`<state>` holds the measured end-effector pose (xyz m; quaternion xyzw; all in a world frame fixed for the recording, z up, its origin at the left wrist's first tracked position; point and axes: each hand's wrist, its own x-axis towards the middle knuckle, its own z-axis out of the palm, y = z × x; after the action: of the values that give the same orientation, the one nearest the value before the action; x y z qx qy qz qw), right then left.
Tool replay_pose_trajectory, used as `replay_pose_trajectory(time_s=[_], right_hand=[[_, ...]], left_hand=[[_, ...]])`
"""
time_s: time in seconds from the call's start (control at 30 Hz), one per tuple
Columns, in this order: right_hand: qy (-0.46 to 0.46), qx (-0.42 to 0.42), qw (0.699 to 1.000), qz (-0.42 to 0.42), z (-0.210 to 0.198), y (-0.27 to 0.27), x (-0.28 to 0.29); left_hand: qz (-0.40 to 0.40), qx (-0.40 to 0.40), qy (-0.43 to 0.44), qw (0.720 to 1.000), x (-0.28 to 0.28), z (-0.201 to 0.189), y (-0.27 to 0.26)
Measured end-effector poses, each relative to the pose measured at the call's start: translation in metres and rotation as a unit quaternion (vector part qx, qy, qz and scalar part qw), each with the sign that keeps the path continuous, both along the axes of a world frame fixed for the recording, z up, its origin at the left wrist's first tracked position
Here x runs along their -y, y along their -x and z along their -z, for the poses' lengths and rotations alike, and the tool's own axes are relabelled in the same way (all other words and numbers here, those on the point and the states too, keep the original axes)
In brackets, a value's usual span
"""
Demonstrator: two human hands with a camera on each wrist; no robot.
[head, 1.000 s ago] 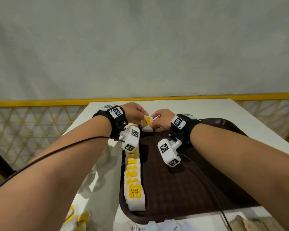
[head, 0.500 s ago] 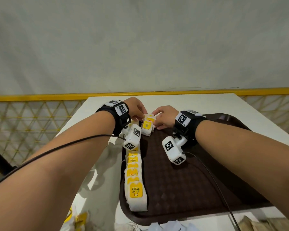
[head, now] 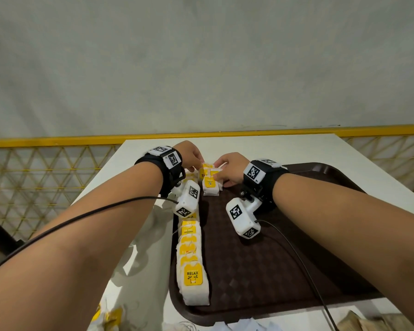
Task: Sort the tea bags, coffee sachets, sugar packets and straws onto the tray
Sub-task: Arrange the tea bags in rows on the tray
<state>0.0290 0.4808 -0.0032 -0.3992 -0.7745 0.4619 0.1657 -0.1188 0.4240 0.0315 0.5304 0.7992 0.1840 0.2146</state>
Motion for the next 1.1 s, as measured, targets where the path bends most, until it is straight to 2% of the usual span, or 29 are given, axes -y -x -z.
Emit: replay_pose_trajectory(time_s=[0.27, 0.37, 0.57, 0.73, 0.93, 1.1], right_hand=[[-0.011, 0.006, 1.0, 0.029, 0.003, -0.003, 0.005], [-0.016, 0.022, 0.999, 0.037, 0.001, -0.004, 0.006], [-0.032, 0.027, 0.999, 0.025, -0.005, -0.005, 0.009], [-0.051, 0.038, 0.998, 0.007, -0.004, 0.0, 0.019], [-0.07, 0.063, 0.996, 0.004, -0.003, 0.004, 0.019], [-0.084, 0.051, 0.995, 0.002, -0.004, 0.003, 0.016]], left_hand=[[-0.032, -0.091, 0.016, 0.995, 0.0, 0.003, 0.002], [-0.057, -0.095, 0.006, 0.994, 0.001, -0.004, 0.005], [-0.008, -0.115, 0.06, 0.992, 0.01, -0.01, -0.005], [0.004, -0.121, 0.066, 0.991, 0.01, -0.001, -0.008], [0.006, -0.123, 0.061, 0.99, 0.008, -0.006, -0.014], [0.004, -0.106, 0.067, 0.992, 0.01, -0.01, -0.014]])
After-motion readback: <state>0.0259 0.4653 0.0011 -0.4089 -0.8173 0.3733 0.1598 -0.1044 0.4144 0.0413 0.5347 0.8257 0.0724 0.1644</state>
